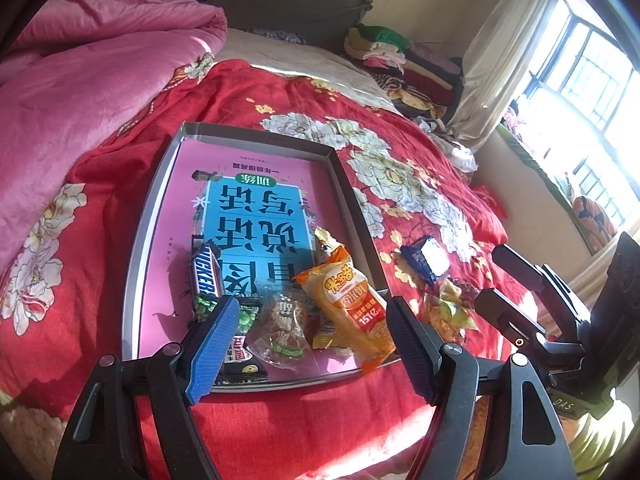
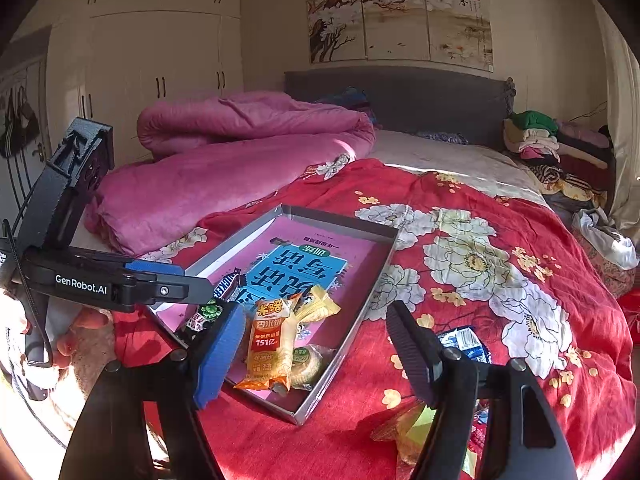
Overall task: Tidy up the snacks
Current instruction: 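Withdraw both open grippers from the tray toward the remaining snacks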
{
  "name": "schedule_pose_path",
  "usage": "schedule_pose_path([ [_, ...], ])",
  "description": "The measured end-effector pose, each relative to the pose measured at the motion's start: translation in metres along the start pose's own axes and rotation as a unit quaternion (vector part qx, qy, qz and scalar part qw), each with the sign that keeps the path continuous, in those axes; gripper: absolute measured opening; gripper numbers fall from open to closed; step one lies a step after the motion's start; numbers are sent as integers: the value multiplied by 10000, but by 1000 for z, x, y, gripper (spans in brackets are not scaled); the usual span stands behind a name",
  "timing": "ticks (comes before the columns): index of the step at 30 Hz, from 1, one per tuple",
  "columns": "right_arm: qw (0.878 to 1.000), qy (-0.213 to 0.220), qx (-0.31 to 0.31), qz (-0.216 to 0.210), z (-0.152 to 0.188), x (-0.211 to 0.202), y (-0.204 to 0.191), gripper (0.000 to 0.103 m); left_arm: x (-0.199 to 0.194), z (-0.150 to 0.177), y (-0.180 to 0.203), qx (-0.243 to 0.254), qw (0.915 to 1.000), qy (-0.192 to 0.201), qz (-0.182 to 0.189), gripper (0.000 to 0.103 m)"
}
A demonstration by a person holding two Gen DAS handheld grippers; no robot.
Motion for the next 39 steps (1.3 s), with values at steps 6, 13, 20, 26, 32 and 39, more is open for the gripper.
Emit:
schedule_pose_path([
  [6, 9992, 161, 262, 243, -5, -19, 29, 73, -1, 3, 26, 151, 9998, -33, 129, 77],
  [13, 9958, 285, 598, 626, -3, -38, 72, 73, -1, 6, 52, 348, 9991, -79, 247, 77],
  [20, 9911, 419, 888, 903, -2, -55, 104, 73, -1, 10, 70, 542, 9980, -124, 299, 77],
  [26, 9877, 464, 1080, 1027, 2, -65, 123, 73, 0, 13, 83, 687, 9969, -168, 348, 77],
  [32, 9858, 500, 1189, 1076, 4, -72, 132, 73, 2, 18, 99, 851, 9952, -234, 423, 77],
  [39, 9848, 427, 1302, 1066, 12, -73, 138, 73, 8, 27, 116, 1047, 9926, -342, 507, 77],
])
Point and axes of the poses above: each gripper's, at about its wrist camera, not at the fingertips, and x roughly the way its jaws point, y to its right, z to its underside, the point moved 10 cm from there along x, roughly the way its jaws point, and after that the axes turned 1 degree about -y, right-handed, at the moved point
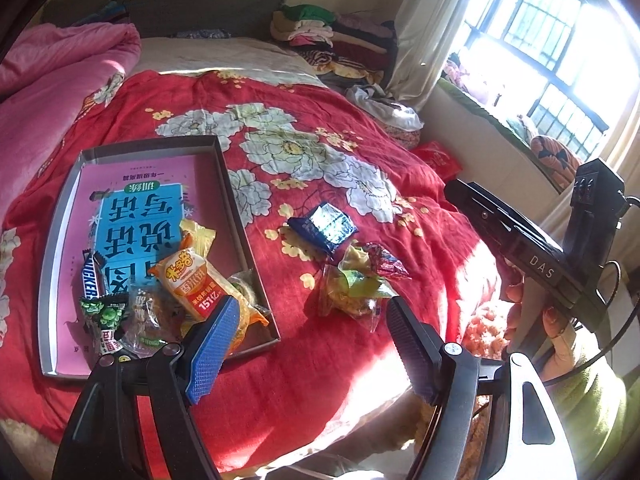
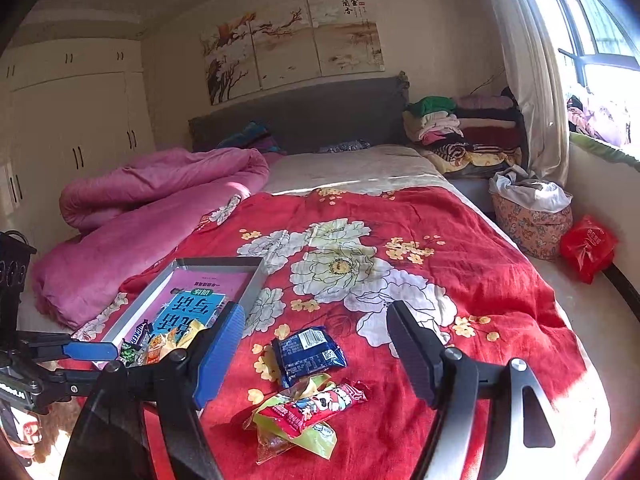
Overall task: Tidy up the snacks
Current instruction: 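Withdraw both open grippers from the tray toward the remaining snacks, then reach the right gripper to the red wrapper and grasp it, lifting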
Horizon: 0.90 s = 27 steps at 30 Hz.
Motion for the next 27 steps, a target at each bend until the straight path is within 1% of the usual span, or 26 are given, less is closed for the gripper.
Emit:
schedule_pose_path([
  [9, 9987, -474, -97, -138, 27, 8, -4, 73, 16, 10, 20, 210, 9995, -223, 74, 77],
  [13, 9973, -675, -277, -66, 38, 14, -8, 73, 23, 15, 26, 281, 9990, -328, 89, 77],
  [17, 9944, -947, -475, -64, 51, 23, -14, 73, 29, 22, 30, 330, 9984, -438, 116, 77],
  [24, 9867, -1324, -941, 79, 75, 37, -24, 73, 40, 29, 34, 368, 9976, -577, 145, 77],
  [27, 9850, -1457, -928, 53, 82, 43, -22, 73, 45, 30, 34, 345, 9975, -612, 121, 77],
])
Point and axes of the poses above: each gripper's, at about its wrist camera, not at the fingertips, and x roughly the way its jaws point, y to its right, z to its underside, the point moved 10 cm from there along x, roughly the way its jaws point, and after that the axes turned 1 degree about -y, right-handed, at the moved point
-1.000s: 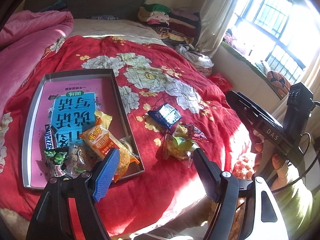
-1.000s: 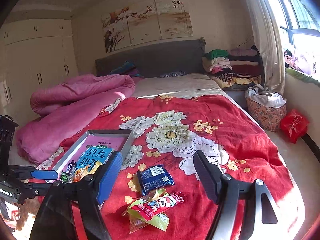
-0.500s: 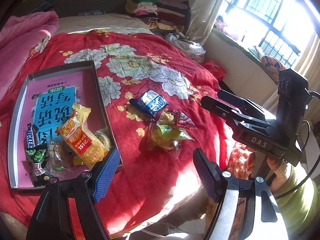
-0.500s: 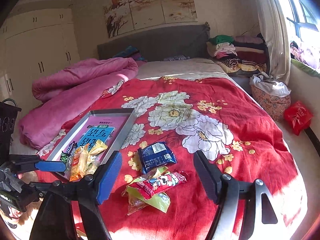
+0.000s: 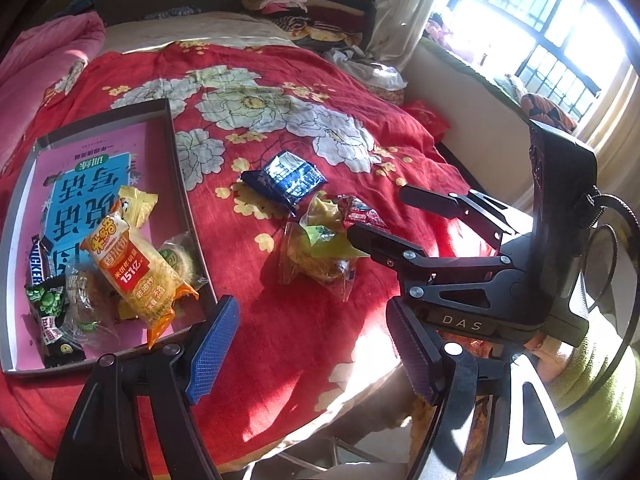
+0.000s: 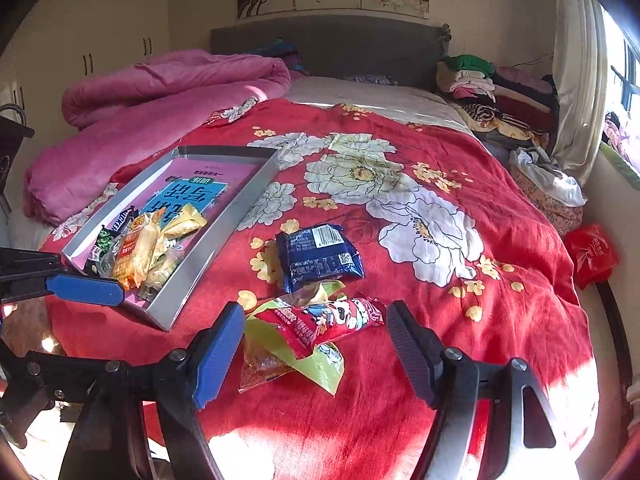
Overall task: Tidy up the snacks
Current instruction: 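Reach the right gripper to the red wrapper and grasp it, lifting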
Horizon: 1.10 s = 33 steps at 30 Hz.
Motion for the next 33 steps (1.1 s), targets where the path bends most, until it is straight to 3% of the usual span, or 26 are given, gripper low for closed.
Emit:
schedule_pose_path([
  [10, 9992, -329, 19, 232, 11, 24, 18, 73, 20, 4, 2, 38, 9997, -224, 16, 77],
  [21, 9980, -290, -325, 449, 4, 41, 26, 73, 37, -4, -1, 29, 9996, -272, -21, 77],
  [33, 9986, -276, -48, 442, -5, 52, 52, 73, 61, -11, 5, 191, 9989, -420, -29, 77],
])
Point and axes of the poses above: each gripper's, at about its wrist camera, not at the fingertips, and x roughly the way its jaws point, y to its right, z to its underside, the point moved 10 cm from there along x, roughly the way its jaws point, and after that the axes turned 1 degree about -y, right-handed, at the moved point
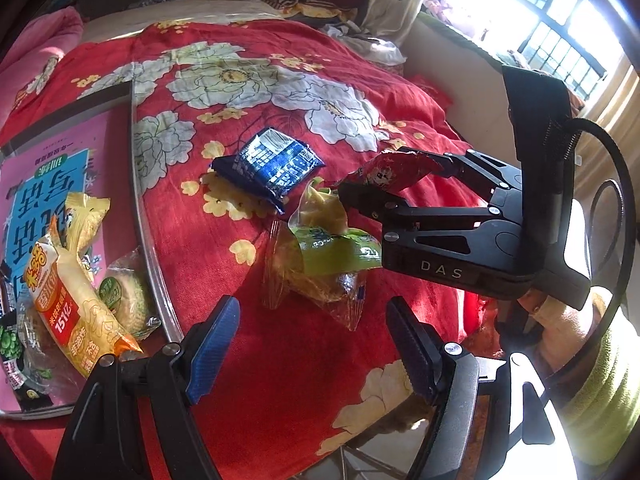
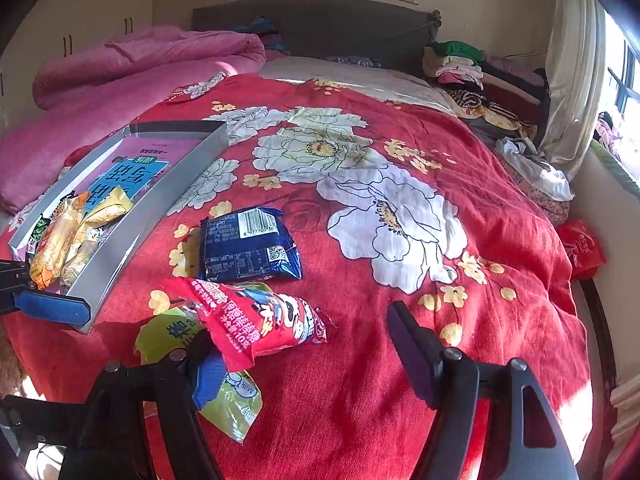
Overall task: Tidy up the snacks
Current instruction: 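Reach the right gripper to the red wrapper and grasp it, lifting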
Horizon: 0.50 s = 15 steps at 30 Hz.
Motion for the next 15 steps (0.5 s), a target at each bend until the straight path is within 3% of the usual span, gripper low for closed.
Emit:
schedule_pose_path([
  [9, 9992, -167, 283, -238, 2, 17, 10, 67, 23, -4, 1, 40, 9999, -141, -70, 77],
  [15, 9974, -249, 447, -505, 2, 27, 12, 53, 31, -10, -2, 46, 9998, -114, -151, 77],
])
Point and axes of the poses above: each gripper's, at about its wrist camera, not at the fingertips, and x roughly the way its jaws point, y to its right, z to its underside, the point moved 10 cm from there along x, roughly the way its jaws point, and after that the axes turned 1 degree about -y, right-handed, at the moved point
